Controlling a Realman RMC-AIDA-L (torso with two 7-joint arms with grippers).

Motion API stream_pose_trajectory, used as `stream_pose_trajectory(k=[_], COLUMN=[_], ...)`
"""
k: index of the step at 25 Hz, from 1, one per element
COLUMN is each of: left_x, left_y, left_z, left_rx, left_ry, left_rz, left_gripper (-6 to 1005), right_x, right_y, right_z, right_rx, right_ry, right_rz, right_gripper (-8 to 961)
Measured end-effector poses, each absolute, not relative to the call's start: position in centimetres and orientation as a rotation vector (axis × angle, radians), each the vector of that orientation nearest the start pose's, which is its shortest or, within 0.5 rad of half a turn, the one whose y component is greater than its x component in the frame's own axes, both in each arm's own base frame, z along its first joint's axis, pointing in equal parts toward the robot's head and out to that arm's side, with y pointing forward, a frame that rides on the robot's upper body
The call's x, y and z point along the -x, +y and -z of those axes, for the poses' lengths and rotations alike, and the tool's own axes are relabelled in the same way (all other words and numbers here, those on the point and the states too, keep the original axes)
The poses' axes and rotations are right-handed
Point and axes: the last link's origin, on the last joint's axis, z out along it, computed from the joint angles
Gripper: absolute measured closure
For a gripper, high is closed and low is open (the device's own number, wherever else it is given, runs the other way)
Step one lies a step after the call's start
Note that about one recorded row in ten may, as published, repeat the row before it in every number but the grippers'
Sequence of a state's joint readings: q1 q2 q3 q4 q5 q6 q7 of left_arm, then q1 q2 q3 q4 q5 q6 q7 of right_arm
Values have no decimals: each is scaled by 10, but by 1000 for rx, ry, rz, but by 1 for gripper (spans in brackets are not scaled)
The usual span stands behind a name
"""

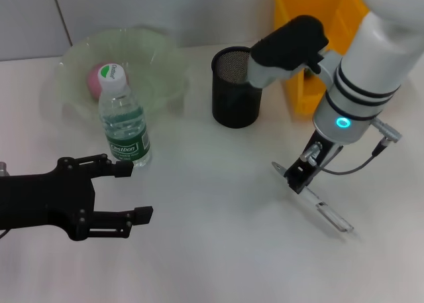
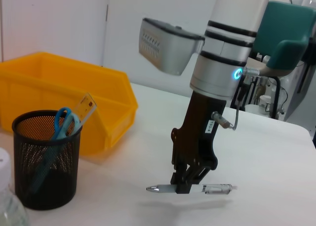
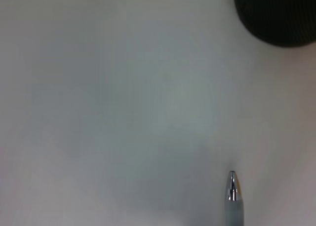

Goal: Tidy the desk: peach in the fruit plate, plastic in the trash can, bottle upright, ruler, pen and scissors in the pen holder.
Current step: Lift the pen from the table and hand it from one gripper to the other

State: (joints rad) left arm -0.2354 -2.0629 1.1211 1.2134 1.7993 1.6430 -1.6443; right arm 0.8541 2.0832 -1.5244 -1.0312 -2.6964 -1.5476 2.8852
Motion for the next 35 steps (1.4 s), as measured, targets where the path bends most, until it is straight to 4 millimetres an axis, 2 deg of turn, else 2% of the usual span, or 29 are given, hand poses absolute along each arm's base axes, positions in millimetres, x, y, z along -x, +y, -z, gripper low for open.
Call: stream_pose_trajectory(k=[6, 13, 24, 29, 35], left_x=[231, 229, 217, 213, 203], left_y=[280, 280, 275, 273, 272], left_z=[-29, -33, -38, -42, -44], left_rx=[2890, 2895, 2933, 2942, 2964], left_ry=[-462, -446, -394, -371, -348], left_rz=[567, 580, 675, 716, 781], left_gripper=[221, 222, 224, 224, 225], right_x=[-161, -172, -200, -213, -222], right_y=[371, 371, 360, 352, 346], right_z=[28, 9, -18, -23, -21], right_rx=[2502, 2563, 2687, 2739, 2766], right_ry=[1236, 1378, 1593, 1573, 1447], right_rz=[644, 427, -170, -484, -689], right_gripper=[818, 818, 818, 818, 818])
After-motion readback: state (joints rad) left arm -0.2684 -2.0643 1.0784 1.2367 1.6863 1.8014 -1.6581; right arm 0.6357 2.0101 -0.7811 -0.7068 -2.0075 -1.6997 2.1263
